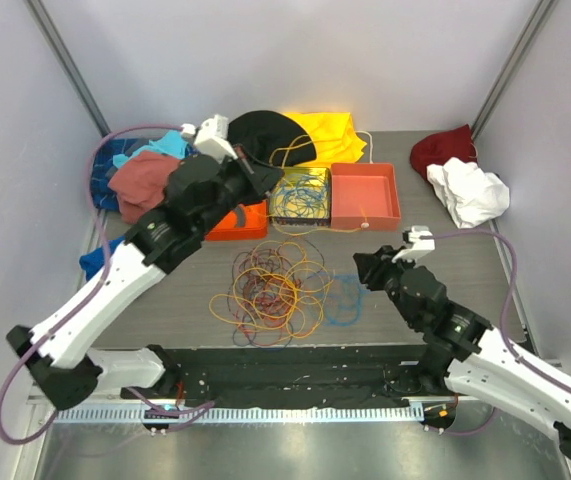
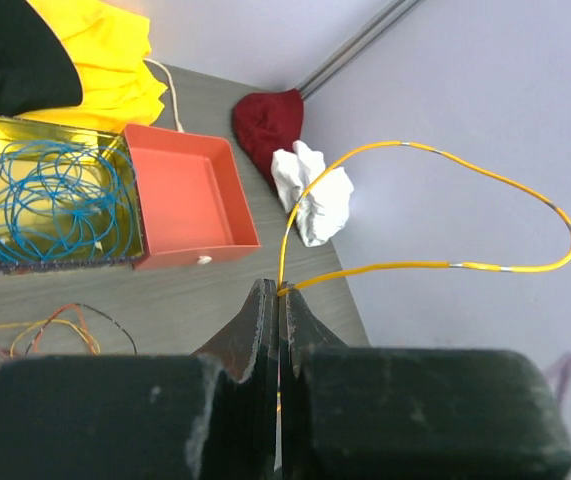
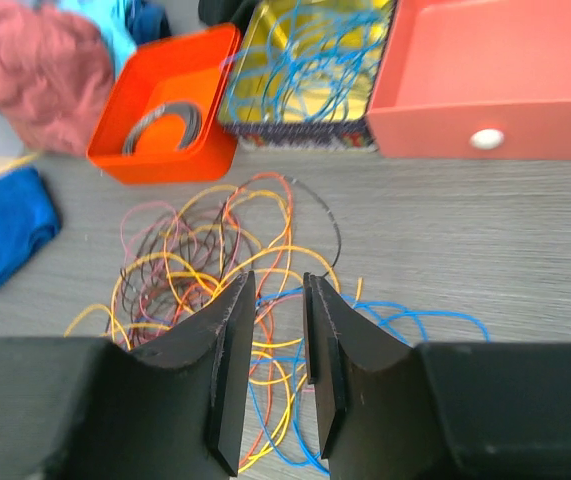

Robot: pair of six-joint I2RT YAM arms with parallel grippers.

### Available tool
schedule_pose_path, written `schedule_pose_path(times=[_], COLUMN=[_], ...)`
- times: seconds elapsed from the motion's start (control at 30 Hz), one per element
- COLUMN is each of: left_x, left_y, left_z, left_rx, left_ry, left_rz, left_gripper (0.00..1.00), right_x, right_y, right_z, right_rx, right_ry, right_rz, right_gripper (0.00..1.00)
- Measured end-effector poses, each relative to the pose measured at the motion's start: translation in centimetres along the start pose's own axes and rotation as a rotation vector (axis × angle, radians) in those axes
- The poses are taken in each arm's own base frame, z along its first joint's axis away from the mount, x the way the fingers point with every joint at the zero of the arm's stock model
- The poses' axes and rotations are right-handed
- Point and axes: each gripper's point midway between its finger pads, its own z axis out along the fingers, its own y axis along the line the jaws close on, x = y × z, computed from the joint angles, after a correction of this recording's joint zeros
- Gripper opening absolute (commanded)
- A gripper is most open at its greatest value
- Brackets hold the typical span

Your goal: Untangle the cables

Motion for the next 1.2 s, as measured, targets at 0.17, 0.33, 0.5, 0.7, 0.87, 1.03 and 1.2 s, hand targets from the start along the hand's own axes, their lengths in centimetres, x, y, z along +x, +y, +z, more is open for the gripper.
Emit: schedule_pose_path(times=[0.17, 0.33, 0.5, 0.7, 0.87, 1.03, 1.2], left_x=[2.8, 5.1, 5.0, 5.2, 6.3, 9.1, 11.2], left_y=[1.3, 1.9, 0.8, 0.7, 2.3, 5.2, 4.7], left_z=[5.9, 12.2, 17.6, 23.3, 27.3, 29.9, 32.1], left_rx=[-0.064, -0.103, -0.089, -0.067, -0.075, -0.099, 0.017], left_ry=[0.065, 0.116, 0.101, 0.083, 0.077, 0.116, 0.137], left_rz=[0.054, 0.101, 0.121, 0.112, 0.106, 0.086, 0.009], left_gripper=[0.0, 0.0, 0.0, 0.0, 0.0, 0.0, 0.0], right_x=[-2.5, -2.7, -2.5, -3.5, -3.6, -4.0, -3.7], right_y=[-1.9, -4.0, -5.4, -6.0, -6.7, -7.0, -7.1], right_z=[-2.2, -3.0, -3.9, -5.2, -5.8, -6.3, -6.4], right_rx=[0.048, 0.134, 0.176, 0.171, 0.184, 0.187, 0.19], right_ry=[-0.108, -0.131, -0.131, -0.182, -0.194, -0.214, -0.21], right_rz=[0.066, 0.069, 0.073, 0.125, 0.136, 0.164, 0.178], right_gripper=[0.32, 0.31, 0.31, 0.31, 0.3, 0.28, 0.28])
